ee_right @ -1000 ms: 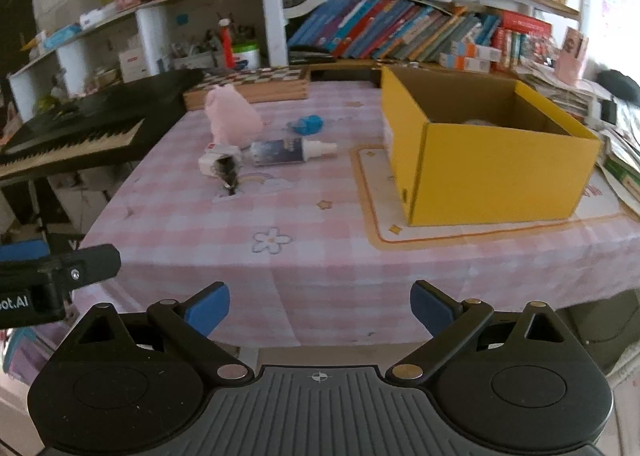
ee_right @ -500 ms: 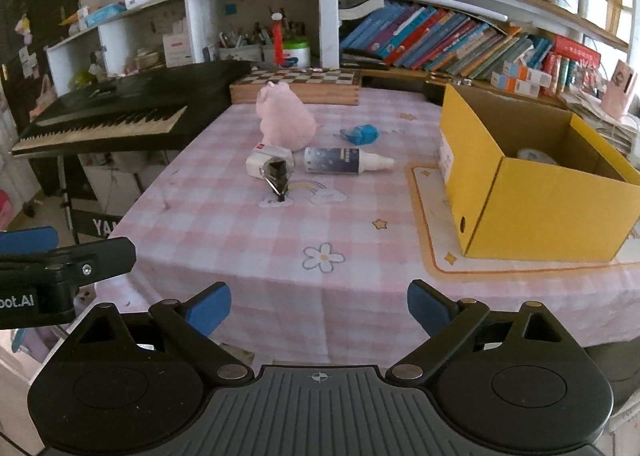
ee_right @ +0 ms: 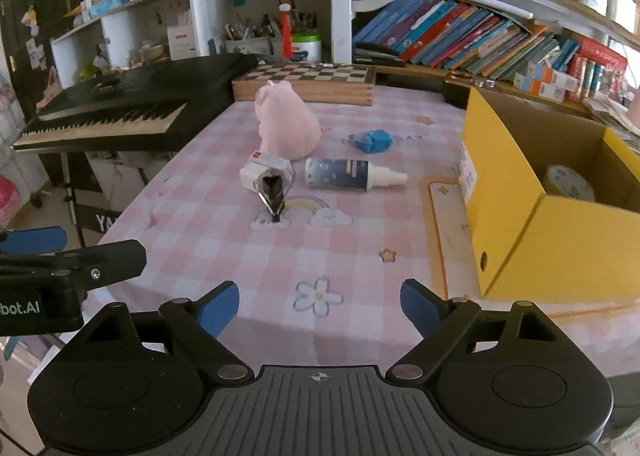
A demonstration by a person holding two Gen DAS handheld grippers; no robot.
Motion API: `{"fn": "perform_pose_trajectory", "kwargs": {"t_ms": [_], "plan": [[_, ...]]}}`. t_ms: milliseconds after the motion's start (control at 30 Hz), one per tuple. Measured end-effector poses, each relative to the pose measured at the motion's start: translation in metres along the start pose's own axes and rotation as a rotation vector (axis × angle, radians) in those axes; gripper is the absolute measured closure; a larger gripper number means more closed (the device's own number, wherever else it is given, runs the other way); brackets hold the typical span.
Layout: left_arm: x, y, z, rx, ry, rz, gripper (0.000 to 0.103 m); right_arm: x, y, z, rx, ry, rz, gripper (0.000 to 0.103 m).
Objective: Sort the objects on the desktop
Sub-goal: 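Reach the left gripper to the black binder clip and close on it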
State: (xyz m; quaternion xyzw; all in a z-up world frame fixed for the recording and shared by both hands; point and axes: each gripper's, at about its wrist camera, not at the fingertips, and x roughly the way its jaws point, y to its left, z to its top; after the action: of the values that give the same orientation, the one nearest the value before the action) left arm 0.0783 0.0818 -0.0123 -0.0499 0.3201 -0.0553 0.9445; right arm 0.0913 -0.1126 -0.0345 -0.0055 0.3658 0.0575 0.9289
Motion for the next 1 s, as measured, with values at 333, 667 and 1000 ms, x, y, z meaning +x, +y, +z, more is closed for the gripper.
{"fn": "perform_pose_trajectory", "kwargs": {"t_ms": [333,667,1000], "plan": [[0.039,-0.008,0.025,-0.028,0.021,0.038,0.000,0.036,-0.017,0.028,-0.025,0.017,0.049,0.016],[0.075,-0.013,0.038,-0.070,0.086,0.043,0.001,0.065,-0.039,0.051,-0.026,0.028,0.057,0.016],[0.139,-0.035,0.043,0.006,0.137,0.000,0.038,0.089,-0.061,0.072,-0.014,0.021,0.000,0.024]]}}
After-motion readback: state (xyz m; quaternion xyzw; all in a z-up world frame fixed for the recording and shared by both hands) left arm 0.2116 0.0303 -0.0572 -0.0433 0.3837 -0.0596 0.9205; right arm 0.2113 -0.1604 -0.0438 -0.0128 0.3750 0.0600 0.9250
